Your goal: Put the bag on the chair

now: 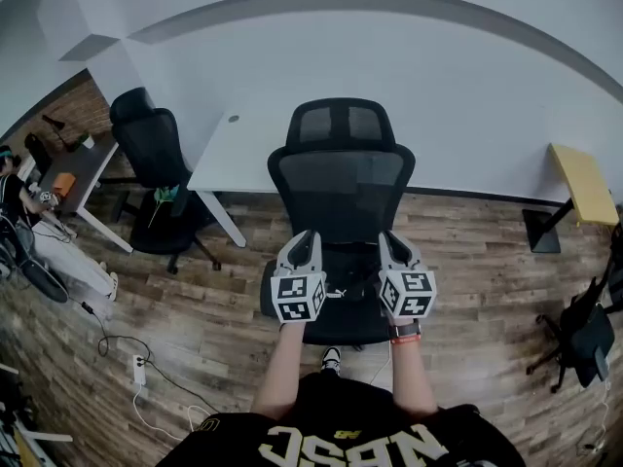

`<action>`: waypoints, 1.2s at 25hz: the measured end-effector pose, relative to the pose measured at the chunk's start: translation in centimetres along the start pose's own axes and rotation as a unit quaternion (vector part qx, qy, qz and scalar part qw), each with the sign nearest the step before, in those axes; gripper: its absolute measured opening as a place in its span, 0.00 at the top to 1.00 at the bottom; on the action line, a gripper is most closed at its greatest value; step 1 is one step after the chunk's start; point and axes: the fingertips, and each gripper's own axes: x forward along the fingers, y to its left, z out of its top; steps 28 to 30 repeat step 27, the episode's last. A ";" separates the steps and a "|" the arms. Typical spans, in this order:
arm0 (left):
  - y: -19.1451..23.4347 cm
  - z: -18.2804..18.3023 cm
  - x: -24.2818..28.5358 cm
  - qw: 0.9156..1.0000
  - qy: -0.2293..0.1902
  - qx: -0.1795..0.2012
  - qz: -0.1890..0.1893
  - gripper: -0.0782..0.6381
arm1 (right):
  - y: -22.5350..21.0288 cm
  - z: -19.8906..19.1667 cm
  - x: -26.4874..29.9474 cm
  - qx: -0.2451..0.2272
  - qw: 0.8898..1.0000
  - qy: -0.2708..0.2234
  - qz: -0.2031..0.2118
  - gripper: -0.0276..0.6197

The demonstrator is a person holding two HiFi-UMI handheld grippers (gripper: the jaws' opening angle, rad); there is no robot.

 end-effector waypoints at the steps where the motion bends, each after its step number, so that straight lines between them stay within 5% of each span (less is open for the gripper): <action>1: 0.0 0.1 -0.1 1.000 -0.001 0.003 0.001 0.82 | 0.1 0.2 -0.1 -0.003 1.000 -0.003 -0.001 0.91; 30: 1.6 -0.4 2.0 1.000 -0.001 0.003 -0.013 0.87 | 0.1 0.0 3.3 -0.012 1.000 0.005 0.002 0.94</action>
